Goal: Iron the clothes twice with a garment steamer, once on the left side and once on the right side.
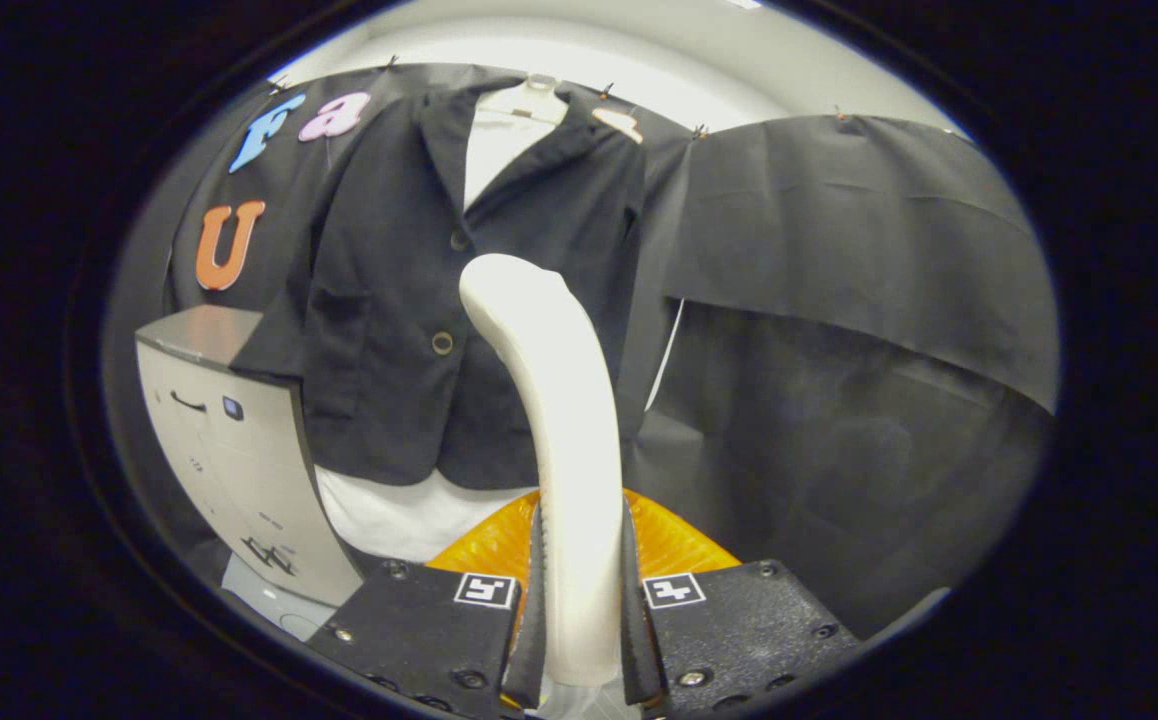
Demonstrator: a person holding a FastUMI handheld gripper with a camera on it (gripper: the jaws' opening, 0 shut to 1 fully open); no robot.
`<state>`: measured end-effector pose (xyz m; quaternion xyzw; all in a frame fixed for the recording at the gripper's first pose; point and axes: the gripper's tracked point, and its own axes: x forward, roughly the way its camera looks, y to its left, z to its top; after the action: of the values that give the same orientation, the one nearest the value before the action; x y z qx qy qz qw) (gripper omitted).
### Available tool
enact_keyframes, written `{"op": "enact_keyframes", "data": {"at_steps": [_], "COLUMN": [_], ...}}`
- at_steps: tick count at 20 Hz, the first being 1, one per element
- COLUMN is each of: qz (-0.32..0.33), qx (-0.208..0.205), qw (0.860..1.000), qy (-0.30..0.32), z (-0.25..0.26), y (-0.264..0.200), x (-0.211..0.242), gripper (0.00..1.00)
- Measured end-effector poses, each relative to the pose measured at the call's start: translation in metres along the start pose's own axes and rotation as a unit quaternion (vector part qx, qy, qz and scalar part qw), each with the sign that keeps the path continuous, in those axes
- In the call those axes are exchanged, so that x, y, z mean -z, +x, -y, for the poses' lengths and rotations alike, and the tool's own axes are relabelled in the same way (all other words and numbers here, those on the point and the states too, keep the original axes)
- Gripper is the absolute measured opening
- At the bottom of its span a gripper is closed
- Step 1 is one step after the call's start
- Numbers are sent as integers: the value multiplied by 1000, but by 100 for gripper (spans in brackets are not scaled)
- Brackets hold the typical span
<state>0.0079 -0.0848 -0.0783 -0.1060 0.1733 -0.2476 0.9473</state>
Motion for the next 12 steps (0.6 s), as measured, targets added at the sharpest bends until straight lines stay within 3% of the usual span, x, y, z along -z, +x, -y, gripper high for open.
{"op": "enact_keyframes", "data": {"at_steps": [6, 12], "qz": [39, 58], "qx": [-7, -43], "qw": [999, 997], "qy": [25, 34], "z": [8, 15], "y": [-45, -75], "x": [-48, -71], "gripper": [33, 33]}}
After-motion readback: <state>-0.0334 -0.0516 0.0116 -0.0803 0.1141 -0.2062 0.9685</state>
